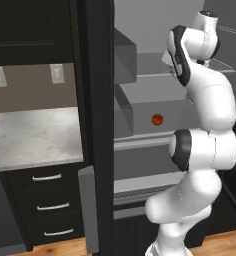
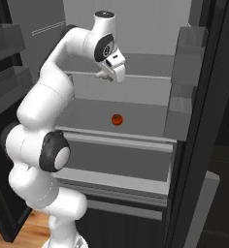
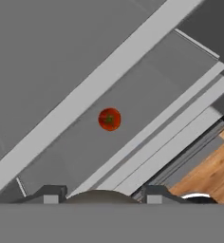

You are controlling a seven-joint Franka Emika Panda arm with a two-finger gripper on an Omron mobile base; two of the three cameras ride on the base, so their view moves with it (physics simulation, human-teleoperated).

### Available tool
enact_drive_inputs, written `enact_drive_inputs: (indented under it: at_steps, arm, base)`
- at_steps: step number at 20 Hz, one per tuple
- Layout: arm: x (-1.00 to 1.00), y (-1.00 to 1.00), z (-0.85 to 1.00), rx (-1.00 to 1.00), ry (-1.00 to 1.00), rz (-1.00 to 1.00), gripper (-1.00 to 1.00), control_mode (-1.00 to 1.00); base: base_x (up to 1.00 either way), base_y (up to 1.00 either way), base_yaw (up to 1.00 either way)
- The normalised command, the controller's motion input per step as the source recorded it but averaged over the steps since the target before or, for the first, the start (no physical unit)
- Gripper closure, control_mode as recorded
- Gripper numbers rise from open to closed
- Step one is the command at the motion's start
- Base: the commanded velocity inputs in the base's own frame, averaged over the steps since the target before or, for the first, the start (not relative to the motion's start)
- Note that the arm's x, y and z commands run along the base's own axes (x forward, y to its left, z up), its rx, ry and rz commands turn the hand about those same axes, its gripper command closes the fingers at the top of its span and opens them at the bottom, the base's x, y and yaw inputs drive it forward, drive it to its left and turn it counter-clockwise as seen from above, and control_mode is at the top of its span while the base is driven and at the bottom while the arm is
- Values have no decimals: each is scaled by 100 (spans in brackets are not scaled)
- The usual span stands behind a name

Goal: Place the cold items (mushroom and tomato) from the fridge in one tupperware on the dining counter. Place the warm items (kebab skewer and hot dog) in the stove area in another tupperware.

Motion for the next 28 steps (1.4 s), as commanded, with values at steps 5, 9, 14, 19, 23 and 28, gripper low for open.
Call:
enact_drive_inputs:
  at_steps: [5, 9, 14, 19, 23, 28]
  arm:
    - [-100, 0, -94, 0, -31, 0, 100, -100]
    - [-100, -2, -24, -2, -4, 1, 100, -100]
    - [-100, 17, -23, -19, 1, 12, 100, -100]
    - [-87, 42, -63, -28, 4, 12, 100, -100]
    - [-55, 3, -34, -2, -3, 3, 100, -100]
    - [-34, 0, -17, 0, -1, 1, 100, -100]
  base:
    - [0, 0, 0]
    - [0, 0, 0]
    - [0, 0, 0]
    - [0, 0, 0]
    - [0, 0, 0]
    - [0, 0, 0]
